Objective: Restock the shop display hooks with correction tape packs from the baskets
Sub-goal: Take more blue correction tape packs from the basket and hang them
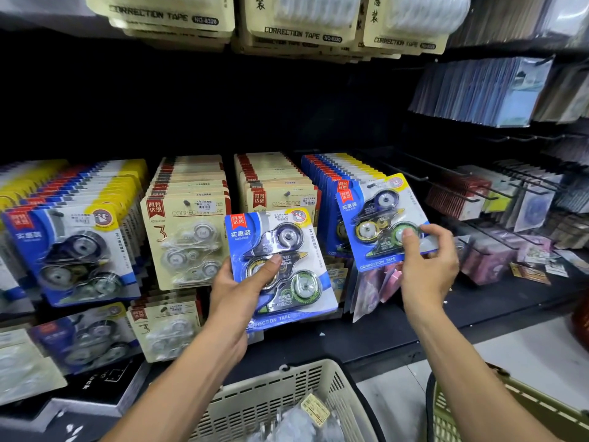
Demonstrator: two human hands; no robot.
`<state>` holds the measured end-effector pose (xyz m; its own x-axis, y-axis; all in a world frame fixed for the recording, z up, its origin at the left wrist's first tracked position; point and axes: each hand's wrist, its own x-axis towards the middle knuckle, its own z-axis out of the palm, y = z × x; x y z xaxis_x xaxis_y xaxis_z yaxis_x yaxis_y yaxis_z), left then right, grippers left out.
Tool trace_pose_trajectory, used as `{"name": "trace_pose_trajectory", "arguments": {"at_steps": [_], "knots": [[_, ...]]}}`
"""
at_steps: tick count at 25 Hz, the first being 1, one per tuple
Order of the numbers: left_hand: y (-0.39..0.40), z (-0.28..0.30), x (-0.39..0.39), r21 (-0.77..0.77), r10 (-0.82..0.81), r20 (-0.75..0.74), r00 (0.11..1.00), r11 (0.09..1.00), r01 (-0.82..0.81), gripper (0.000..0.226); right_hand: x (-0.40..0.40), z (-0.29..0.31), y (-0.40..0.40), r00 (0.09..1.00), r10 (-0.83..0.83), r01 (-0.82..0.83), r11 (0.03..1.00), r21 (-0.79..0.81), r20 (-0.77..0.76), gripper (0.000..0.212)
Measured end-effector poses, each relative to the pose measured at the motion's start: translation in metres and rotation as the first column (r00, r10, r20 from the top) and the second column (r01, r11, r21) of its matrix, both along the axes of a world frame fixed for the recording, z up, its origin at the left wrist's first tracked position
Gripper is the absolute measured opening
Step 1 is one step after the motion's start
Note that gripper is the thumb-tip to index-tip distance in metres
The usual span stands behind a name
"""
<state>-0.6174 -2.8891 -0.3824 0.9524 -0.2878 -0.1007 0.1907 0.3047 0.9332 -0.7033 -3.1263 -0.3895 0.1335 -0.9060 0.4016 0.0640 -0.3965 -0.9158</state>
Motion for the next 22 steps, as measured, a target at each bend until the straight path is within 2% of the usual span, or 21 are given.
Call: {"name": "trace_pose_trajectory", "arguments": {"at_steps": [3, 6, 10, 13, 16, 18, 20, 21, 22], "knots": [[0.0, -0.001, 0.001, 0.001, 0.001, -0.001, 1.0, 1.0, -0.001, 0.044, 0.006, 0.004, 0.008, 0.99, 0.08, -0.088, 0.994, -0.063, -0.119, 0.016], [0.001, 0.0, -0.001, -0.006, 0.006, -0.004, 1.0, 1.0, -0.006, 0.042, 0.021, 0.007, 0.002, 0.978, 0.108, -0.093, 0.992, 0.089, -0.18, 0.019], [0.006, 0.0, -0.004, 0.007, 0.018, -0.004, 1.0, 1.0, -0.018, 0.036, 0.037, -0.003, -0.016, 0.971, 0.228, -0.198, 0.937, 0.286, -0.073, 0.022], [0.01, 0.001, -0.002, -0.003, 0.022, -0.002, 1.0, 1.0, -0.022, 0.035, 0.039, -0.007, -0.02, 0.946, 0.29, -0.325, 0.832, 0.45, 0.147, 0.027], [0.01, 0.003, 0.001, -0.014, 0.03, 0.012, 0.999, 0.999, -0.03, 0.036, 0.027, -0.015, -0.018, 0.902, 0.376, -0.427, 0.694, 0.58, 0.214, 0.049], [0.007, 0.004, 0.0, -0.016, 0.03, 0.022, 0.999, 0.999, -0.03, 0.037, 0.019, -0.019, -0.013, 0.873, 0.47, -0.444, 0.653, 0.613, 0.132, 0.049], [0.004, 0.004, -0.001, -0.015, 0.041, 0.021, 0.999, 0.999, -0.041, 0.038, 0.014, -0.01, 0.0, 0.813, 0.58, -0.455, 0.691, 0.562, -0.055, 0.025], [0.002, 0.004, -0.002, -0.016, 0.047, 0.02, 0.999, 0.999, -0.047, 0.038, 0.012, -0.004, 0.01, 0.749, 0.655, -0.516, 0.672, 0.531, -0.102, 0.02], [0.001, 0.005, -0.002, -0.025, 0.053, 0.023, 0.998, 0.998, -0.052, 0.039, 0.011, 0.003, 0.021, 0.658, 0.746, -0.607, 0.606, 0.514, -0.102, 0.024]]}}
